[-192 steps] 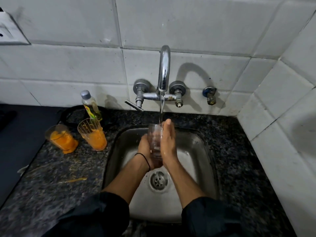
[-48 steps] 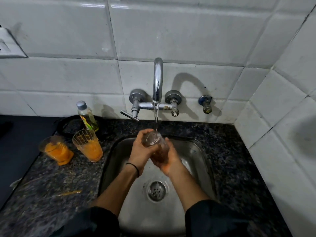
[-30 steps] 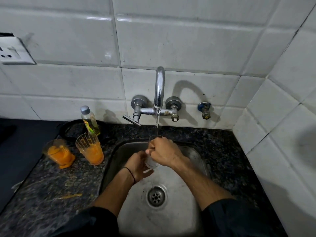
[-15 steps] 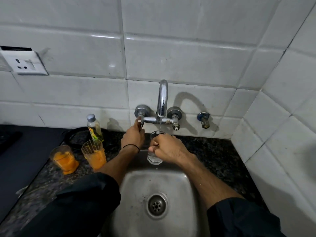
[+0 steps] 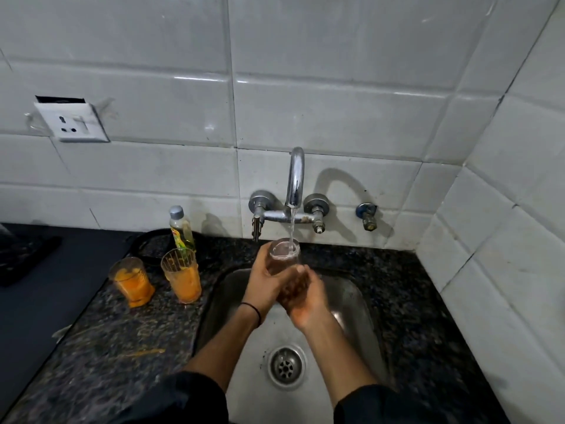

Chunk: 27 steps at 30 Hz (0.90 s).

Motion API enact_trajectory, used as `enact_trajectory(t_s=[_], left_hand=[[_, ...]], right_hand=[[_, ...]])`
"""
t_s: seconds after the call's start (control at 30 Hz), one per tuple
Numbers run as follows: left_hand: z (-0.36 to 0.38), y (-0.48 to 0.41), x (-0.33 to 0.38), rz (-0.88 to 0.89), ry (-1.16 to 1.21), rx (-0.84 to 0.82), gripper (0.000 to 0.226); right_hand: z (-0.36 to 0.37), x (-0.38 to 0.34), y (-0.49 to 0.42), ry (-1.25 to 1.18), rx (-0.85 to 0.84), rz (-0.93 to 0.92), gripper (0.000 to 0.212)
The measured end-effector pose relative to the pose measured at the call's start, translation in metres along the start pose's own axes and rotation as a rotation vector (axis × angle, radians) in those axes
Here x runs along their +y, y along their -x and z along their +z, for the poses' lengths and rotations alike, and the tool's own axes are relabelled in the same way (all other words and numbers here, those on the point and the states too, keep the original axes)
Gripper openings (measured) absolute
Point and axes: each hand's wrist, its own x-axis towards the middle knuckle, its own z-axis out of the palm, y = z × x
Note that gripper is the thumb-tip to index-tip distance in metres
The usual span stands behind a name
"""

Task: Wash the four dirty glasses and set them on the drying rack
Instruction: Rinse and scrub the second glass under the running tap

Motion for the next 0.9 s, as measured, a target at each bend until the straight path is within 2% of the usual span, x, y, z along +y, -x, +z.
enact_trajectory(t_s=[0.17,0.23,0.37,0.43,0.57,0.73,0.9], left_hand=[[-0.016,0.014,0.003,0.011,-0.072,-0.018,0.060],[-0.018,0.024,0.003,0.007,-0.078,-0.012,0.061],[-0.023,0.039,0.002,0.025,-0.131,-0.015,0.061],[-0.024,0.045,0.002,0.047,-0.171,-0.009,0.061],[-0.024,0.055,0.006,0.079,-0.212,-0.024,0.059],[-0.023,0.065,0.016,0.104,-0.240,-0.035,0.059],[-0.020,0.071,0.031,0.146,-0.236,-0.039,0.061]], right_hand=[[-0.019,0.007,0.011,0.614,0.108,-0.073,0.046],[-0.030,0.011,0.016,0.808,0.140,-0.118,0.040],[-0.050,0.018,0.025,1.145,0.135,-0.334,0.023],[-0.053,0.022,0.034,1.202,0.094,-0.398,0.022],[-0.052,0.027,0.048,1.344,0.072,-0.495,0.047],[-0.046,0.023,0.059,1.384,-0.030,-0.566,0.062],[-0.035,0.017,0.071,1.361,-0.049,-0.654,0.062]])
